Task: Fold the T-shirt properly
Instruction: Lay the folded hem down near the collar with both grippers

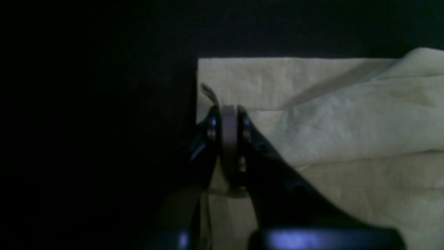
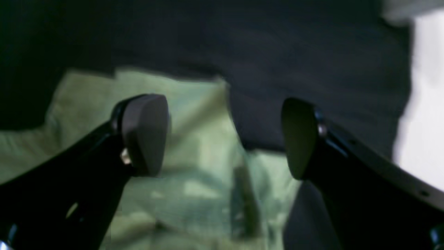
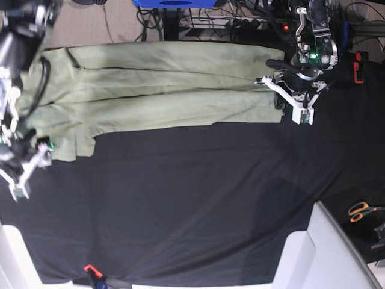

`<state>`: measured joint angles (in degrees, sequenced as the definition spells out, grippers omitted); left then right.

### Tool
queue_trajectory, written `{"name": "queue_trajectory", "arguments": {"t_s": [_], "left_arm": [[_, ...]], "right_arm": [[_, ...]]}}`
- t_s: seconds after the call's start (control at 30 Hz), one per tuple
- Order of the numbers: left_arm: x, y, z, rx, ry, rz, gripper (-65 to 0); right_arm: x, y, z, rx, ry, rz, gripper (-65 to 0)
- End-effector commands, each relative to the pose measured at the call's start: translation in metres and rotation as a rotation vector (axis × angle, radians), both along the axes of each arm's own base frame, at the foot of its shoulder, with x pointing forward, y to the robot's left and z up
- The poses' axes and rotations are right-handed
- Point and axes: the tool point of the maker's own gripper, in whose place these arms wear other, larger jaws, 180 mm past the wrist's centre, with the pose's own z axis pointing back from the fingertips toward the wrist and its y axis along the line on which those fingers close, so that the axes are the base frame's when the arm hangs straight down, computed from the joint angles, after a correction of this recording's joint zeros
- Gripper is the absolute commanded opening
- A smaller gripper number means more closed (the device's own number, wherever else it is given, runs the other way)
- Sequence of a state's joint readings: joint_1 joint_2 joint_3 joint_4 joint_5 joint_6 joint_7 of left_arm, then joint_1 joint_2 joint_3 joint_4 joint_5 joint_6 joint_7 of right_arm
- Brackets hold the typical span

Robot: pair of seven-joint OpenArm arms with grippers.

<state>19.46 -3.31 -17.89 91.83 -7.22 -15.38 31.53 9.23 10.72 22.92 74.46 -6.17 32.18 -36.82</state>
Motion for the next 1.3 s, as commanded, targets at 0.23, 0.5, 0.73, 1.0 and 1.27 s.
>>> {"name": "queue_trajectory", "arguments": {"t_s": [0.23,0.5,0.73,1.0,1.27], "left_arm": [[0.006,0.003,0.008,0.004,-0.037,0.004,-65.0],[0.001,0.005,-0.003,-0.006,-0.004,0.014,-65.0],[0.002,0.003,-0.003,-0.006,-0.008,0.01,-65.0],[0.003,0.006,-0.001,-0.003,-0.014,0.017,-65.0],[0.009,0.008,0.014,0.015,-0.053,0.007,-65.0]], "right_arm": [[0.018,-0.012,-0.022,0.076,0.009,-0.025,-16.8],[0.01,-0.011,-0.041,0.107,0.063,-0.037,-32.3],[0.016,-0.017,-0.031,0.094,0.042,-0.042,-63.3],[0.004,-0.032,0.016,-0.06,0.043,-0.044,-65.0],[-0.051,-0.024,0.032,-0.175,0.146,-0.06,-65.0]]}}
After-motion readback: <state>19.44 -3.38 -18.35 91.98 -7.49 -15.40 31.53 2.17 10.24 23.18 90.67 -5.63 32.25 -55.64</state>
